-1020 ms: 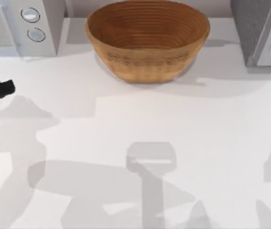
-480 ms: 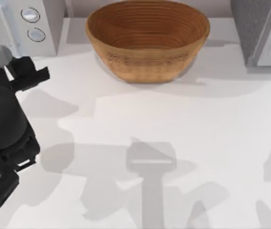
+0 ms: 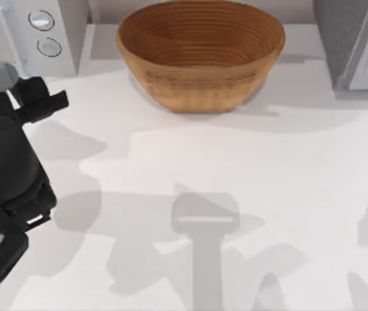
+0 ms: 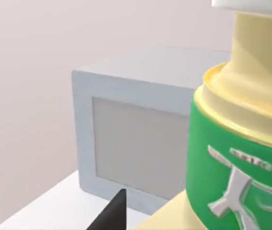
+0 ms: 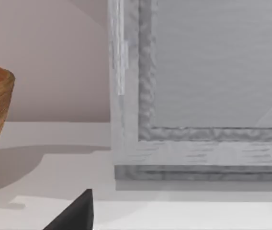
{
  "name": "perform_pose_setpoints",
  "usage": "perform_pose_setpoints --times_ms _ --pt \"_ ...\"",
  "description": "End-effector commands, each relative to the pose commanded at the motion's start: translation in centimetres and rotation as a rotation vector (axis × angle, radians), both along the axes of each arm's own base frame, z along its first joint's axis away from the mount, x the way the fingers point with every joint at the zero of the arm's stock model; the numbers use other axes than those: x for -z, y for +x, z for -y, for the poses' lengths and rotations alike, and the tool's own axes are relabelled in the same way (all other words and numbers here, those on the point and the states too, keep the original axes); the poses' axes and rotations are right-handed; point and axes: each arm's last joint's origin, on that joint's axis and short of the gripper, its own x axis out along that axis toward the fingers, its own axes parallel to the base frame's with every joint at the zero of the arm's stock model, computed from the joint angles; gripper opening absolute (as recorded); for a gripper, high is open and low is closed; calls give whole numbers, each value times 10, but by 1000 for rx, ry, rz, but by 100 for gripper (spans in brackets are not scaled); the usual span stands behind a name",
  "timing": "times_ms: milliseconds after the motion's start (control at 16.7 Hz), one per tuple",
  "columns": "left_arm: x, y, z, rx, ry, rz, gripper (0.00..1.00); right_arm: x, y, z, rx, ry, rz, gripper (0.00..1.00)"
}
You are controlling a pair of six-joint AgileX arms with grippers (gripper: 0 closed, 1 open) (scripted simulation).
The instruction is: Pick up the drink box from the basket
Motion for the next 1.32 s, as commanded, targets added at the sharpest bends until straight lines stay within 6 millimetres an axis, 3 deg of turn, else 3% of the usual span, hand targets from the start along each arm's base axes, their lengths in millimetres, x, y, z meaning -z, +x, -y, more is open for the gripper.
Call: perform_pose_setpoints --times_ms 780,1080,1320 --pt "43 31 -16 7 -2 2 0 0 0 0 0 0 0 100" --pt "45 32 -18 6 -1 1 0 0 0 0 0 0 0 100" --pt "45 32 -18 6 -1 1 30 0 0 0 0 0 0 100"
